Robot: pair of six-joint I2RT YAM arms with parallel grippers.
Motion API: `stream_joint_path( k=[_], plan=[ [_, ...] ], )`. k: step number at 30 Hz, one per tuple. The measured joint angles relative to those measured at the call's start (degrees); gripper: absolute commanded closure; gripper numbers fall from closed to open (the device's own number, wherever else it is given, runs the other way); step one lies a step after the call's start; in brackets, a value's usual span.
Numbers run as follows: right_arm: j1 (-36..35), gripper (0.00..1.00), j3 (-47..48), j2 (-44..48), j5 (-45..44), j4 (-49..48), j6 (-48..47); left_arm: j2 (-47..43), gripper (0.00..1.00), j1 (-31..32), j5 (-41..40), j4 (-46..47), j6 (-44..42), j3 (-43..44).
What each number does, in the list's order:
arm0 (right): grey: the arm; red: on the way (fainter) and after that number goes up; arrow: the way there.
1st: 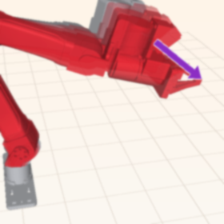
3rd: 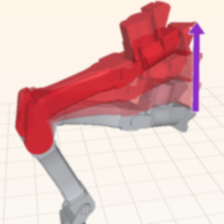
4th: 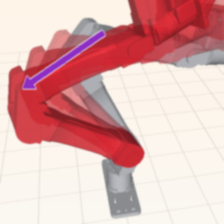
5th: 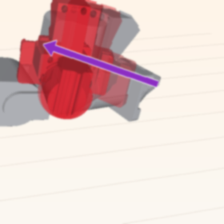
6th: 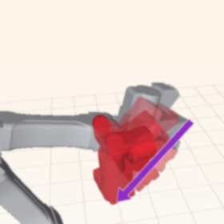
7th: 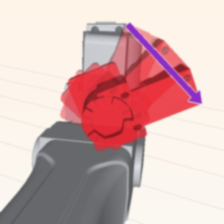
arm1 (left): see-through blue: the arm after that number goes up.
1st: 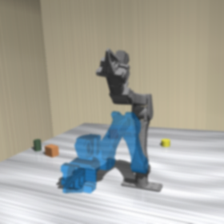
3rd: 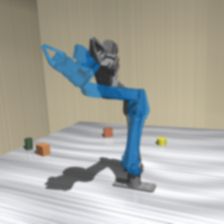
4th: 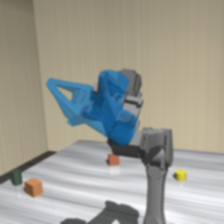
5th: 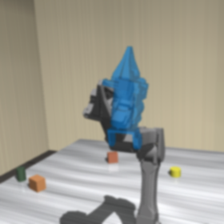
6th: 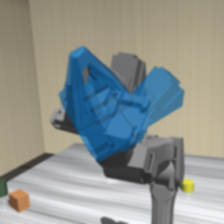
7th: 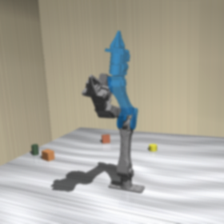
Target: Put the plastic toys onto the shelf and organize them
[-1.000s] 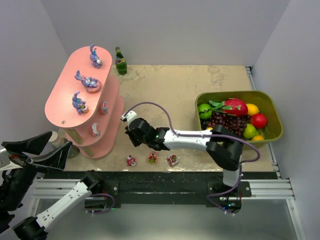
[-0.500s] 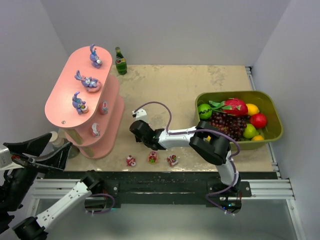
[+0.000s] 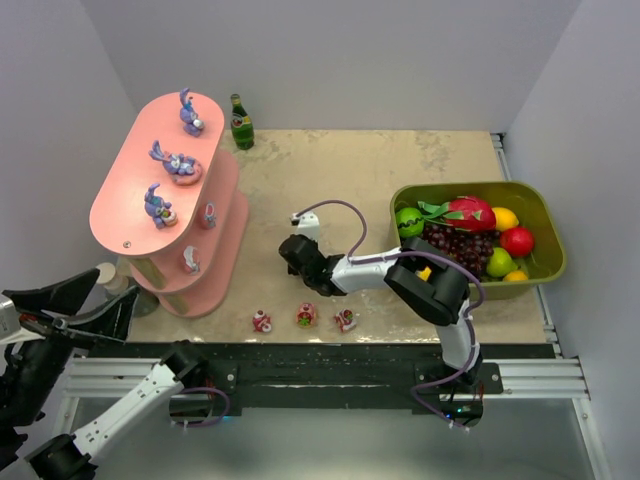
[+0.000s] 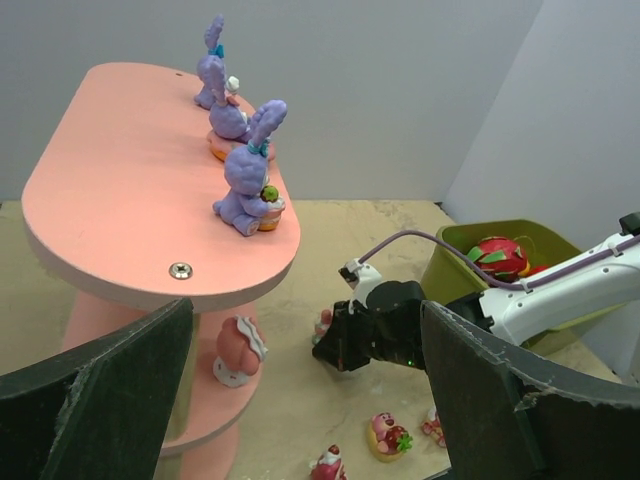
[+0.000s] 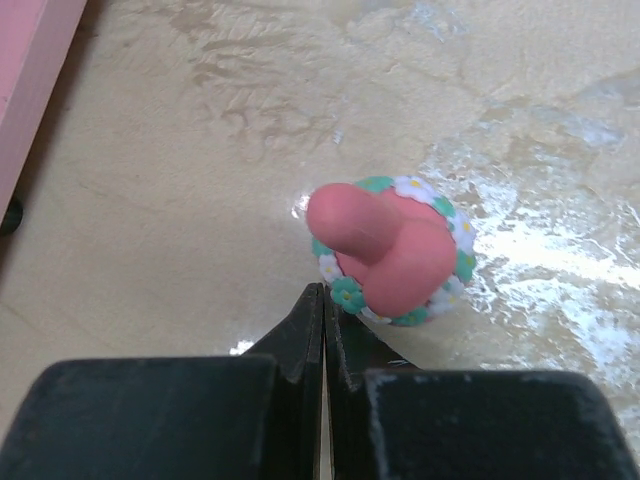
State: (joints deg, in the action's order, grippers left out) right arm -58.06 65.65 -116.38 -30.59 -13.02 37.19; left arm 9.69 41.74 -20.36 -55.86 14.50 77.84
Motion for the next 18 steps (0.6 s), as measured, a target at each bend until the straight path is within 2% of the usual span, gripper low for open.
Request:
stream_joint_path(
  k=[8,18],
  plan=[
    [0.7,1.00,-3.9,2.8,-1.7,0.0,0.8,-0.2,0.00,0.0,-0.5,-0.1,0.1,-0.2],
    [2.6,1.00,-4.3,3.5,-2.7,1.4,1.1,-0.7,0.00,0.0,-1.1,-0.9,0.5,-0.2]
  ],
)
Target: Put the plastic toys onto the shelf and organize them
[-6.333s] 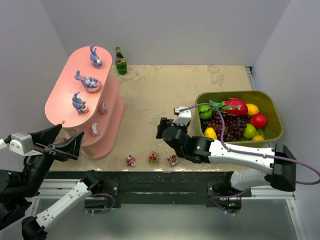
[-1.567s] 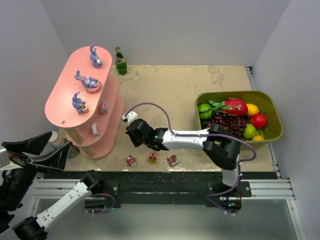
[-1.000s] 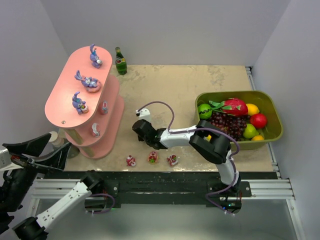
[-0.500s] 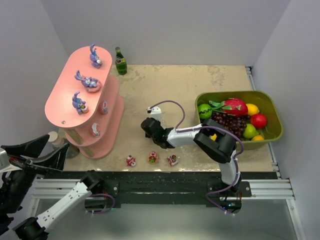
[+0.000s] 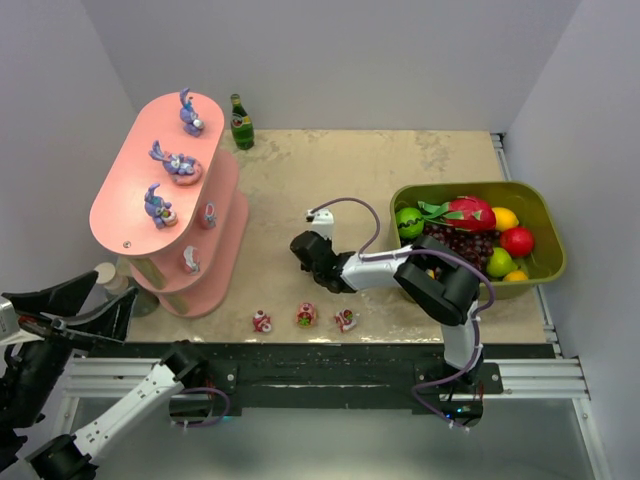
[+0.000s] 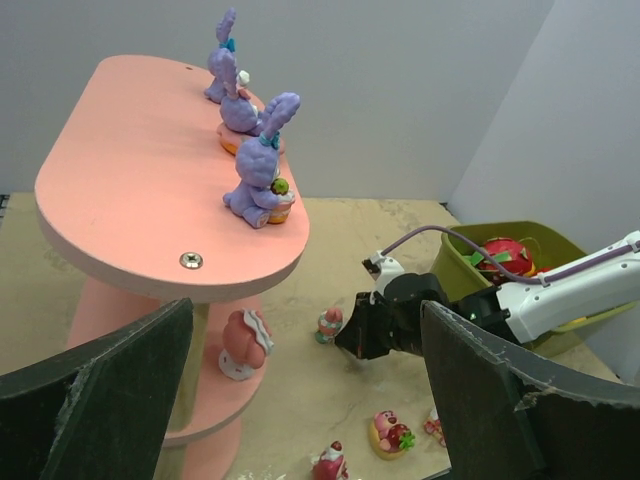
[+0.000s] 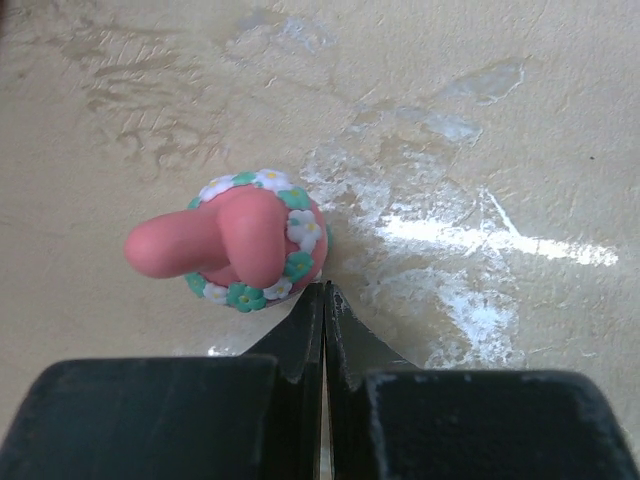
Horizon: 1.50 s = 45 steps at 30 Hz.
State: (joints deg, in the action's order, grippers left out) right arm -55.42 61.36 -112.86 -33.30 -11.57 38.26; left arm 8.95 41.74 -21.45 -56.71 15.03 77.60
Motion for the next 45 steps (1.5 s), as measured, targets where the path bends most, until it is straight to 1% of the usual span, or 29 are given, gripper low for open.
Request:
stream_joint_path(
  k=[6,8,9,11,12,13,14,16,17,20,25,35,45],
  plan=[
    [1.5,1.00,0.4,0.0,0.0,0.7,-0.7,-0.1,0.01,0.0,-0.1,-0.2,0.5,0.0],
    [1.8,0.97,0.4,0.0,0.0,0.9,-0.7,-0.1,0.00,0.0,-0.2,-0.5,0.5,0.1],
    [1.9,0.91,0.4,0.1,0.1,0.9,-0.7,-0.1,0.01,0.0,-0.3,-0.5,0.5,0.1],
    [1.9,0.83,-0.4,0.8,0.6,0.9,-0.7,-0.1,0.01,0.0,-0.3,-0.9,0.5,0.1],
    [1.9,0.75,-1.2,1.6,1.1,1.2,-0.8,-0.2,0.00,0.0,-0.3,-1.0,0.5,0.1],
    [1.9,0.71,-2.1,2.4,1.6,1.3,-1.0,-0.2,0.00,0.0,-0.4,-1.1,0.5,0.1],
    [1.9,0.64,-3.1,3.3,2.0,1.6,-1.1,-0.2,0.00,0.0,-0.5,-1.3,0.5,0.1],
    [1.9,0.58,-4.9,5.1,3.1,1.9,-2.2,-0.2,0.00,0.0,-0.5,-1.3,0.5,0.1],
    [1.9,0.54,-5.8,5.9,3.8,2.0,-2.8,-0.2,0.00,0.0,-0.5,-1.3,0.5,0.1],
    [1.9,0.49,-8.1,7.7,6.0,1.1,-6.0,-0.2,0.01,0.0,-0.5,-1.3,0.5,0.1],
    [1.9,0.45,-9.1,7.8,9.5,-1.9,-11.3,-0.3,0.00,0.0,-0.5,-1.2,0.5,0.0],
    [1.8,0.41,-6.6,1.5,11.8,-13.6,-16.2,-0.3,0.00,0.0,-0.5,-1.2,0.7,-0.7],
    [1.8,0.38,-4.5,-1.2,11.2,-16.4,-17.2,-0.3,0.00,0.0,-0.3,-0.1,0.7,-1.6]
  ],
)
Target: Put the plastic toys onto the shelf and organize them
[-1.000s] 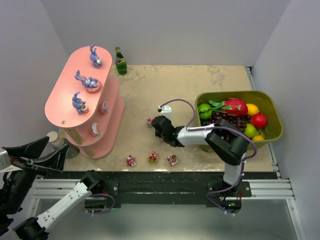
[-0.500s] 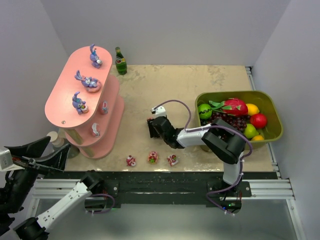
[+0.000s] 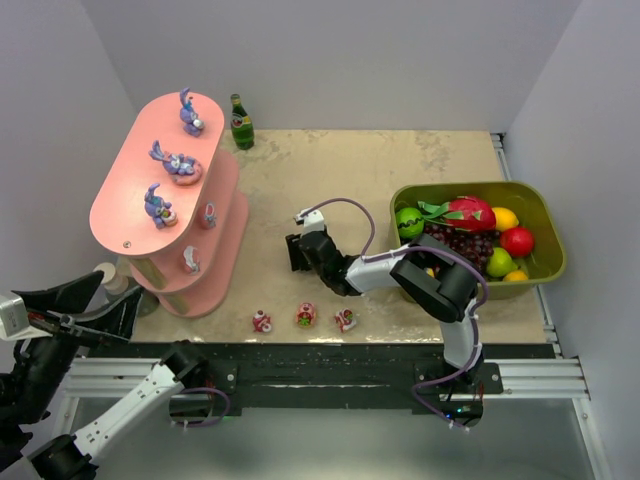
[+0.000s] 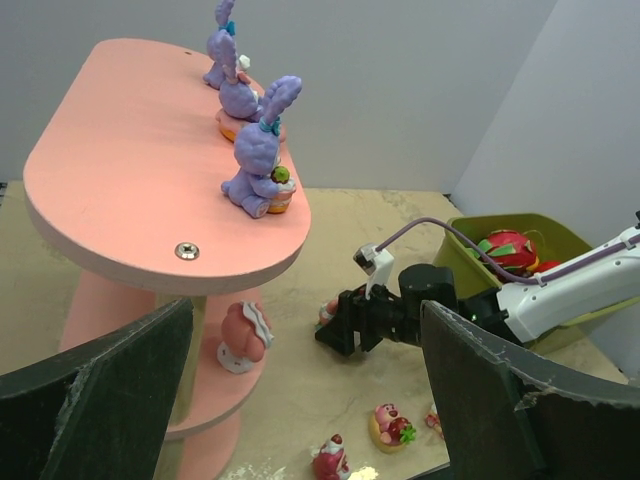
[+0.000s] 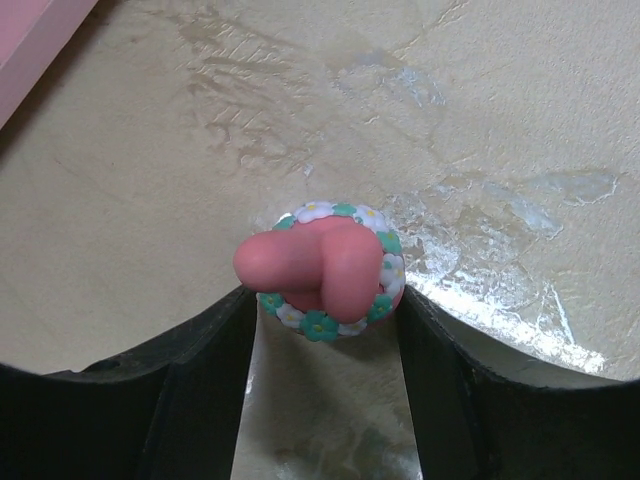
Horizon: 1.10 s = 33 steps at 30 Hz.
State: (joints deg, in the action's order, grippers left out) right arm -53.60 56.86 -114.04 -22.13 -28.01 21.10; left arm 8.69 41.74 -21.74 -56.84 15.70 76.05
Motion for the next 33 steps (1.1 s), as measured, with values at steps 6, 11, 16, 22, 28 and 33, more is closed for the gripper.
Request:
stream_joint_path(
  k=[6,11,16,22,28,33],
  plan=[
    [0.0,0.41,0.2,-0.2,-0.9,-0.1,0.0,0.0,0.01,0.0,0.3,0.2,0.0,0.0],
    [0.0,0.56,0.2,-0.2,-1.2,-0.1,-0.2,0.0,0.00,0.0,0.3,0.3,0.0,-0.1],
    [0.0,0.65,0.2,-0.2,-1.3,0.0,-0.4,0.0,0.00,0.0,0.4,0.3,0.0,-0.1],
    [0.0,0.84,1.2,-1.0,-1.4,-0.1,-0.6,0.0,0.01,0.0,0.5,0.3,0.0,-0.1],
    [0.0,0.36,1.8,-1.1,-1.8,0.9,-0.7,0.0,0.01,0.0,0.5,0.3,0.1,0.0],
    [0.0,0.30,1.7,-1.1,-2.3,0.6,-0.7,0.0,0.00,0.0,0.5,0.3,0.2,0.0]
  ],
)
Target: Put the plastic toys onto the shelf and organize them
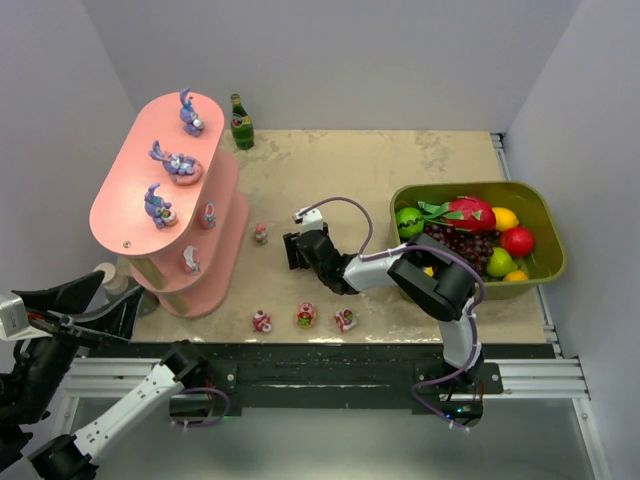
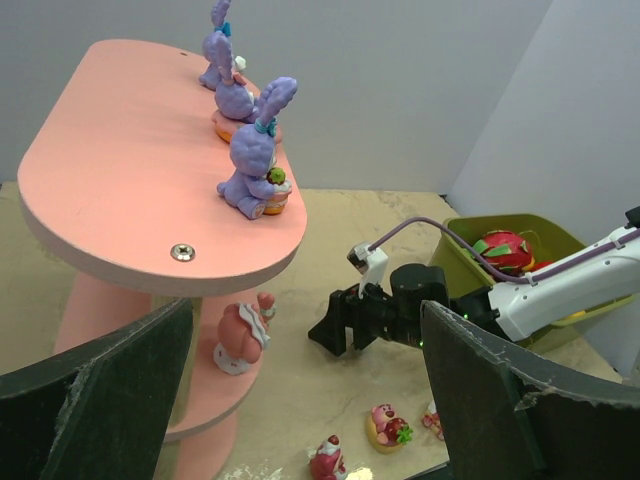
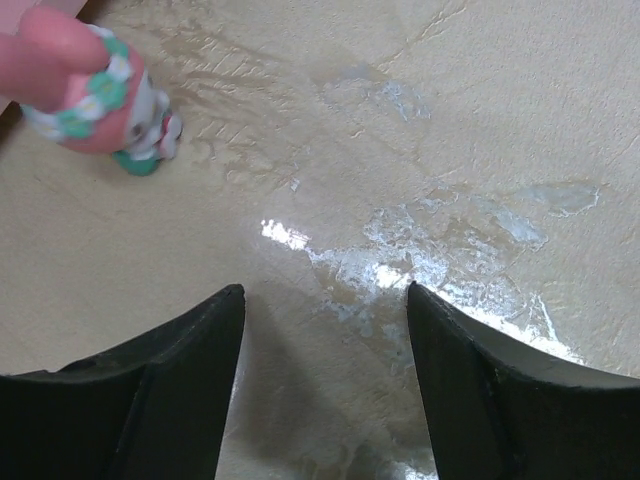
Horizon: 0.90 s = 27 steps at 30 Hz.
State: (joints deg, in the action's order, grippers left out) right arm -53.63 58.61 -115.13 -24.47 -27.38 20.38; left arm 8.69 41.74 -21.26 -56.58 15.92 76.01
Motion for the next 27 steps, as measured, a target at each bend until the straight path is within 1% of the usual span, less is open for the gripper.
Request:
stream_joint_path(
  k=[5,9,14,17,20,23,27],
  plan=[
    [-0.5,0.32,0.2,0.0,0.0,0.4,0.0,0.0,0.01,0.0,0.0,0.0,0.0,0.0],
    [-1.2,0.32,1.4,0.0,0.7,1.6,-0.6,0.0,0.00,0.0,0.0,0.0,0.0,0.0],
    [-2.0,0.30,6.6,-0.4,4.5,3.5,-3.5,0.0,0.00,0.0,0.0,0.0,0.0,0.0],
    [-2.7,0.27,10.4,-1.6,4.7,4.0,-4.5,0.0,0.00,0.0,0.0,0.0,0.0,0.0],
    [-3.9,0.18,13.6,-3.3,2.8,4.9,-4.8,0.0,0.00,0.0,0.0,0.0,0.0,0.0],
    [-6.3,0.16,16.5,-5.6,-1.0,7.4,-4.4,0.0,0.00,0.0,0.0,0.0,0.0,0.0],
    [-9.5,0.16,20.6,-9.4,-5.7,10.2,-1.9,0.0,0.00,0.0,0.0,0.0,0.0,0.0]
  ],
)
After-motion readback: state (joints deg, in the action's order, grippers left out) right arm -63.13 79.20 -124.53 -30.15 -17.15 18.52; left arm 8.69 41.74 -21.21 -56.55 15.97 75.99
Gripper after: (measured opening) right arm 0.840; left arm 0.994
